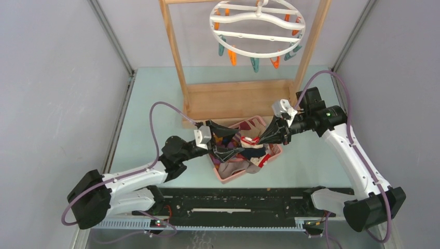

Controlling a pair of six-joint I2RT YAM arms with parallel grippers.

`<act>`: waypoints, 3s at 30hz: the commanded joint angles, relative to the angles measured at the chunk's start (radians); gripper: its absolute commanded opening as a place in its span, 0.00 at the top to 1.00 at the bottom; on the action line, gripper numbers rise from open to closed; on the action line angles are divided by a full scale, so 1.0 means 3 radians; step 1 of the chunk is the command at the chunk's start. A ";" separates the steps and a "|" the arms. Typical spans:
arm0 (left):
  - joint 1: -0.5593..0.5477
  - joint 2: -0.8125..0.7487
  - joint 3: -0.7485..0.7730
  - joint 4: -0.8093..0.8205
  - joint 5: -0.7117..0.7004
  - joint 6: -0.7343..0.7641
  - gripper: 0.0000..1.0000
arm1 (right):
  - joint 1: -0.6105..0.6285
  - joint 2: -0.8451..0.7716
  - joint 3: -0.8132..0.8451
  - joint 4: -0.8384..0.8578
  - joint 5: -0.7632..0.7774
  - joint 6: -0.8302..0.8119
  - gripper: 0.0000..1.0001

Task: Clip the socks to the hanger
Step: Pick up the sock from the bin, then open the clamp at the hanger.

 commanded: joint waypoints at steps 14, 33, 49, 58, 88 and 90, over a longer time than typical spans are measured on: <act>-0.0081 0.0602 0.0197 0.1469 0.0184 -0.0866 0.51 | -0.0015 0.0047 -0.0004 0.0161 -0.0224 0.0191 1.00; -0.0291 0.0159 0.0129 0.0623 -0.0955 -0.0527 1.00 | -0.0671 -0.0188 -0.0219 0.1295 0.0162 0.1629 0.54; -0.0325 -0.0297 0.0085 -0.0051 -0.1095 -0.0015 1.00 | -0.1961 0.0131 0.0901 0.0254 -0.0191 0.0363 0.06; -0.0322 -0.0302 0.0153 -0.0052 -0.1031 0.0106 1.00 | -0.1964 0.0317 0.1029 0.0969 -0.0087 0.0354 0.08; -0.0081 0.0503 0.0435 0.0907 -0.1223 -0.0642 1.00 | -0.0355 -0.1006 -0.0183 0.2397 0.1546 0.2608 0.25; -0.0099 0.0518 0.0437 0.0934 -0.1213 -0.0777 1.00 | -0.0348 -0.1170 -0.0306 0.2737 0.1992 0.2935 0.26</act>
